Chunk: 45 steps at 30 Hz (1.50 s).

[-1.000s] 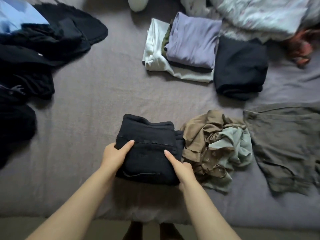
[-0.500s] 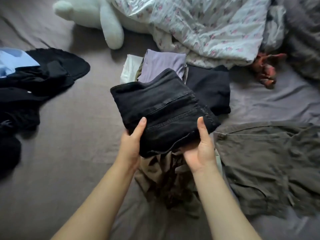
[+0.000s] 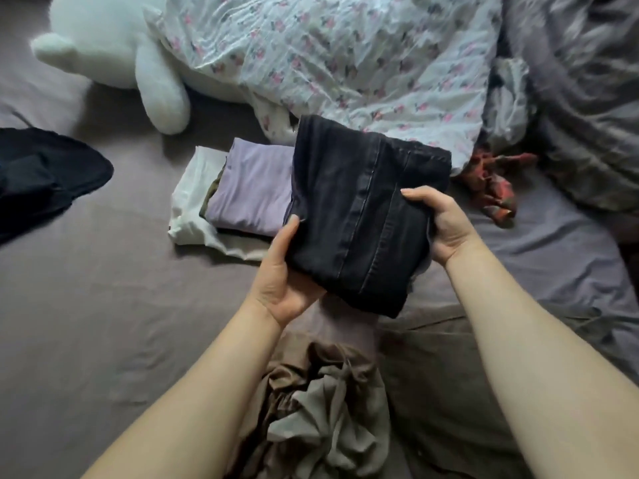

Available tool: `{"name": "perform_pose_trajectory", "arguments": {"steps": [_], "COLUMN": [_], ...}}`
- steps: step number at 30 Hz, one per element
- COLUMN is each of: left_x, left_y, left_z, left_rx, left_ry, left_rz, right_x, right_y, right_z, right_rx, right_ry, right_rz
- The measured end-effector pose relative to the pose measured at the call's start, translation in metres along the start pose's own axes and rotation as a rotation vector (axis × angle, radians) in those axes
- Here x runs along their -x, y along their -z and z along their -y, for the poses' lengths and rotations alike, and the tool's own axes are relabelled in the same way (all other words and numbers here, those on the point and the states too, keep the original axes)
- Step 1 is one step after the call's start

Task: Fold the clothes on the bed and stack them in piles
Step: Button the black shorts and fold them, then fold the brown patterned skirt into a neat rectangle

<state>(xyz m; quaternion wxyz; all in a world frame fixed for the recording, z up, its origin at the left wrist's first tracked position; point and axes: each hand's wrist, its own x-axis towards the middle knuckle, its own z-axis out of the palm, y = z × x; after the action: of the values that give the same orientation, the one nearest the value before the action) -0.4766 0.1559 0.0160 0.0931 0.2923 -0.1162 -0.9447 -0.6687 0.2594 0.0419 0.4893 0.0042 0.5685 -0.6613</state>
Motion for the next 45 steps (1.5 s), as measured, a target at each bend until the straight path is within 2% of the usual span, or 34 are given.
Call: {"name": "perform_pose_trajectory", "arguments": {"steps": [1,3,6,8,11,13,14,16,17,18,19,20,21,22,23,24,29,32,35,37,38,40,42,43,45], "left_x": [-0.018,-0.052,-0.097,-0.116,-0.114,-0.099,-0.09,-0.074,-0.072,-0.078,-0.09,-0.106,-0.121,-0.133,-0.141,-0.145,-0.149,-0.148,-0.112,-0.065,-0.037,0.023,0.079,0.102,0.132], "left_y": [-0.002,0.0,0.026,0.048,0.057,0.052,0.049,0.038,0.033,0.029,0.024,0.022,0.023,0.028,0.036,0.044,0.06,0.054,0.058,0.076,0.089,0.122,0.151,0.16,0.174], "left_z": [-0.004,-0.001,0.029,0.047,0.056,0.058,0.062,0.067,0.068,0.065,0.061,0.057,0.054,0.052,0.052,0.052,0.045,0.037,0.04,0.054,0.063,0.084,0.102,0.11,0.128], "left_rx": [-0.021,-0.026,-0.159,-0.275,-0.354,-0.446,-0.605,-1.164,-1.456,-1.709,-1.958,-2.18,-2.345,-2.423,-2.454,-2.457,-2.43,-2.417,-2.422,-2.314,-2.242,-2.15,-2.116,-2.111,-2.11], "left_ry": [0.003,0.018,0.043,-0.028,-0.111,-0.186,-0.249,-0.507,-0.737,-0.923,-0.974,-0.887,-0.698,-0.503,-0.387,-0.349,-0.289,-0.269,-0.427,-0.542,-0.589,-0.639,-0.628,-0.577,-0.396], "left_rz": [-0.05,-0.148,-0.398,-0.513,-0.578,-0.644,-0.729,-0.941,-0.918,-0.757,-0.548,-0.391,-0.332,-0.346,-0.375,-0.38,-0.294,-0.235,-0.253,-0.326,-0.37,-0.484,-0.61,-0.64,-0.596], "right_x": [-0.015,-0.056,-0.107,-0.114,-0.102,-0.09,-0.084,-0.083,-0.084,-0.087,-0.091,-0.095,-0.097,-0.099,-0.1,-0.101,-0.105,-0.099,-0.052,0.003,0.031,0.081,0.116,0.128,0.14], "right_y": [0.003,0.019,0.049,0.062,0.063,0.054,0.049,0.041,0.036,0.034,0.033,0.035,0.039,0.044,0.051,0.057,0.061,0.047,0.032,0.02,0.015,0.006,-0.003,-0.006,-0.009], "right_z": [0.006,0.004,-0.035,-0.069,-0.095,-0.096,-0.094,-0.092,-0.092,-0.092,-0.092,-0.094,-0.097,-0.1,-0.104,-0.108,-0.11,-0.104,-0.127,-0.164,-0.187,-0.233,-0.265,-0.275,-0.289], "right_rx": [0.021,0.136,0.434,0.614,0.841,1.113,1.277,1.534,1.615,1.668,1.694,1.703,1.699,1.697,1.71,1.728,1.815,1.876,1.735,1.498,1.413,1.342,1.274,1.219,1.09], "right_ry": [0.002,0.021,-0.001,0.009,0.218,0.426,0.519,0.659,0.671,0.648,0.594,0.527,0.47,0.432,0.405,0.382,0.253,0.237,0.459,0.638,0.668,0.569,0.326,0.165,-0.084], "right_rz": [0.006,-0.082,-0.393,-0.514,-0.588,-0.678,-0.715,-0.621,-0.518,-0.428,-0.363,-0.322,-0.292,-0.27,-0.251,-0.233,-0.175,-0.24,-0.344,-0.299,-0.262,-0.228,-0.317,-0.355,-0.341]}}
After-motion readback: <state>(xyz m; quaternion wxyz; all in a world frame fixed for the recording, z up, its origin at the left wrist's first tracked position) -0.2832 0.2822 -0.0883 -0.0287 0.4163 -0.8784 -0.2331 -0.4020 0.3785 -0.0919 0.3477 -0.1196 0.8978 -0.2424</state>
